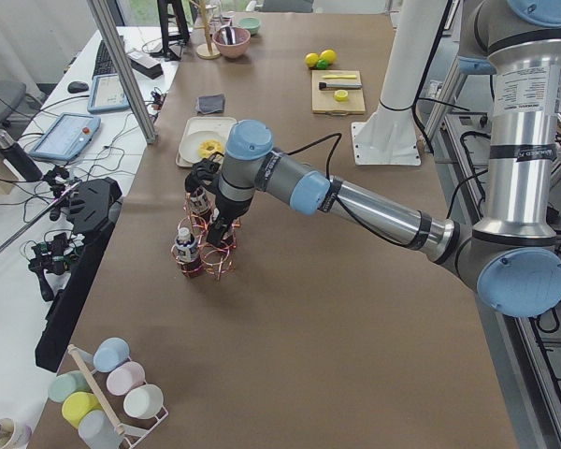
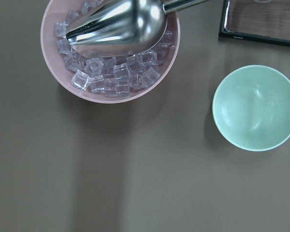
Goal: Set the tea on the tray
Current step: 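Grasp the dark tea bottle in the rack with the left gripper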
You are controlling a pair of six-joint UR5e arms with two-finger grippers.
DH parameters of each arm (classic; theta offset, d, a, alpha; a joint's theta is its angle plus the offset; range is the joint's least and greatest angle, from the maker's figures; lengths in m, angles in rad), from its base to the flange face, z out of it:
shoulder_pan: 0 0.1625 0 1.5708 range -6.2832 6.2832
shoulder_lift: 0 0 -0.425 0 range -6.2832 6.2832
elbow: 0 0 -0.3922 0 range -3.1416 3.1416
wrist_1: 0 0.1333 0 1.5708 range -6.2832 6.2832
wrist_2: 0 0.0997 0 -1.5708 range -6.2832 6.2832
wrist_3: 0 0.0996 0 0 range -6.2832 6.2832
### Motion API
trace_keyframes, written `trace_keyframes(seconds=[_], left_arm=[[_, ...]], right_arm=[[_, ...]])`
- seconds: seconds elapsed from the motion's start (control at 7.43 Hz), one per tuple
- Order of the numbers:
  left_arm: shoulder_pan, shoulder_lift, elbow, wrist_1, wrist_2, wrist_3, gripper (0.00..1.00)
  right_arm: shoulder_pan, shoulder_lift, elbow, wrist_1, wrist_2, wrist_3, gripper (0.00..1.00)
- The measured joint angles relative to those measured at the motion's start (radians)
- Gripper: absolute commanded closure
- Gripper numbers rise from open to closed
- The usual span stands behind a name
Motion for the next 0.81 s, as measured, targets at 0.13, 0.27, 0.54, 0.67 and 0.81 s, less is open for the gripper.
trace_keyframes(seconds=[0.13,0.27,0.54,0.67,0.81], left_arm=[[0.029,0.000,-0.013,-0.003,-0.010,-0.041,0.02],[0.071,0.001,-0.031,-0.018,-0.012,-0.129,0.02],[0.158,0.000,-0.048,-0.076,0.014,-0.334,0.02],[0.210,-0.005,-0.050,-0.110,0.067,-0.456,0.02],[0.261,-0.018,-0.048,-0.129,0.126,-0.551,0.02]], right_arm=[[0.004,0.001,0.000,-0.001,0.000,0.000,0.00],[0.008,0.003,0.000,-0.002,-0.001,0.001,0.00],[0.012,0.008,0.001,-0.019,0.000,0.001,0.00],[0.012,0.010,0.000,-0.024,0.000,0.001,0.00],[0.013,0.013,-0.001,-0.027,0.000,0.001,0.00]])
